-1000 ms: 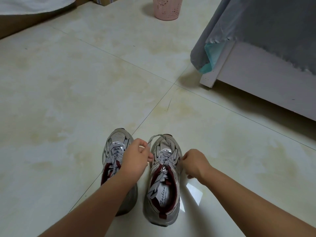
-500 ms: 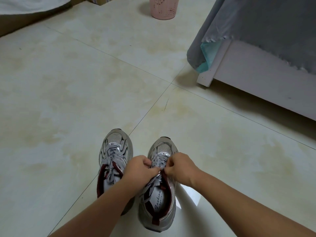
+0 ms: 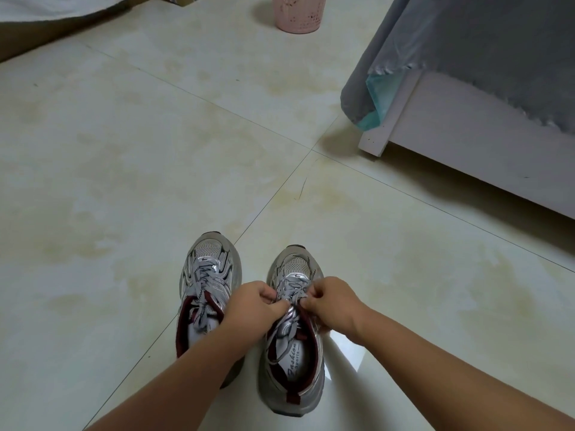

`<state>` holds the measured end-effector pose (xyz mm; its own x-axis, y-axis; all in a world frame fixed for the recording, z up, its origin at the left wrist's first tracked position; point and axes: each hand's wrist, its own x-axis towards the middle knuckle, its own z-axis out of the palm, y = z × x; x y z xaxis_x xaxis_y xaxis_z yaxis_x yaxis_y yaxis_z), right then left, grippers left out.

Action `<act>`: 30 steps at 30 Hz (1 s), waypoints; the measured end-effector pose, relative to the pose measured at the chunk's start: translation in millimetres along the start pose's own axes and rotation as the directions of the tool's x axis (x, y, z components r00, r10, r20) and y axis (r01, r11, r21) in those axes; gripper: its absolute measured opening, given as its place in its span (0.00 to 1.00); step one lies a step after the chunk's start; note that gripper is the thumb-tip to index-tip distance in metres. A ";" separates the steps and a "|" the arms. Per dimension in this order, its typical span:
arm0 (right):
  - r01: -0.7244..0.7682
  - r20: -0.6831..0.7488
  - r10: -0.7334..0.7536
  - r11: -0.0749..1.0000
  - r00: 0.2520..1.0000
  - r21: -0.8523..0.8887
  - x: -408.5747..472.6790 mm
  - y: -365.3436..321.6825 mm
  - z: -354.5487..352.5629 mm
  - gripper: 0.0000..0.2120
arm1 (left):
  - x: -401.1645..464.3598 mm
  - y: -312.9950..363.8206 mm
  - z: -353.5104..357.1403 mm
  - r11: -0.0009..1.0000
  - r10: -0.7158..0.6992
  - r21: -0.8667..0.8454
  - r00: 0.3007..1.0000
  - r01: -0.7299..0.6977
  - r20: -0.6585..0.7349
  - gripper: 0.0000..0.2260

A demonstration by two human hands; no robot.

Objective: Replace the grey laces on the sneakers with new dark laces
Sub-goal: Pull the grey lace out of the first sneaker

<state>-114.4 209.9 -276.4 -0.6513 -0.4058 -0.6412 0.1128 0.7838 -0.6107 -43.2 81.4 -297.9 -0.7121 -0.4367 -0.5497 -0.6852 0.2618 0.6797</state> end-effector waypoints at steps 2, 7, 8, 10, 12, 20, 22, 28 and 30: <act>0.103 -0.065 -0.132 0.937 0.989 -0.335 2.6 -2.8 -6.7 0.06 | 1.5 -1.2 -0.7 0.999 -0.002 -0.035 1.000 0.003 0.030 0.06; 0.114 -0.119 -0.226 0.798 0.967 -0.592 -0.7 -8.3 -8.9 0.09 | 1.2 -2.3 -1.4 0.998 0.003 -0.067 1.000 -0.001 0.029 0.07; 0.059 -0.120 -0.134 0.869 0.984 -0.491 -0.1 -7.8 -10.6 0.11 | 0.9 -2.1 -1.3 0.998 0.003 -0.069 1.000 -0.002 0.023 0.07; -0.041 0.000 0.043 0.966 0.999 -0.254 0.5 -6.3 -13.9 0.13 | -0.2 -1.3 -1.4 0.998 0.007 -0.069 1.000 -0.006 0.021 0.07; -0.083 0.093 0.087 0.995 0.992 -0.049 0.2 -6.1 -11.8 0.15 | -0.7 -1.4 -1.6 0.998 0.011 -0.069 1.000 -0.010 0.021 0.07; 0.055 -0.210 -0.216 0.810 0.954 -0.584 3.1 -2.7 -17.9 0.08 | -3.3 -3.1 -2.7 0.993 0.021 -0.114 0.999 -0.015 0.045 0.05; -0.012 -0.090 -0.013 0.962 0.996 -0.271 -1.5 -1.4 -8.6 0.13 | -2.8 -3.1 -2.3 0.991 0.014 -0.137 0.999 -0.008 0.042 0.05; -0.022 -0.166 -0.015 0.975 0.986 -0.220 6.2 2.7 -13.1 0.09 | -5.9 -4.4 -3.8 0.985 0.025 -0.170 0.999 -0.018 0.039 0.03; -0.036 -0.360 -0.061 0.965 0.931 -0.258 10.9 5.6 -27.4 0.07 | -5.9 -5.6 -5.0 0.985 0.020 -0.174 0.999 -0.013 0.040 0.03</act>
<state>-141.4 222.7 -274.0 -0.8831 -0.2567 -0.3927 -0.0612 0.8929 -0.4462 -34.4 78.2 -296.1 -0.7311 -0.3968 -0.5550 -0.6391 0.1133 0.7608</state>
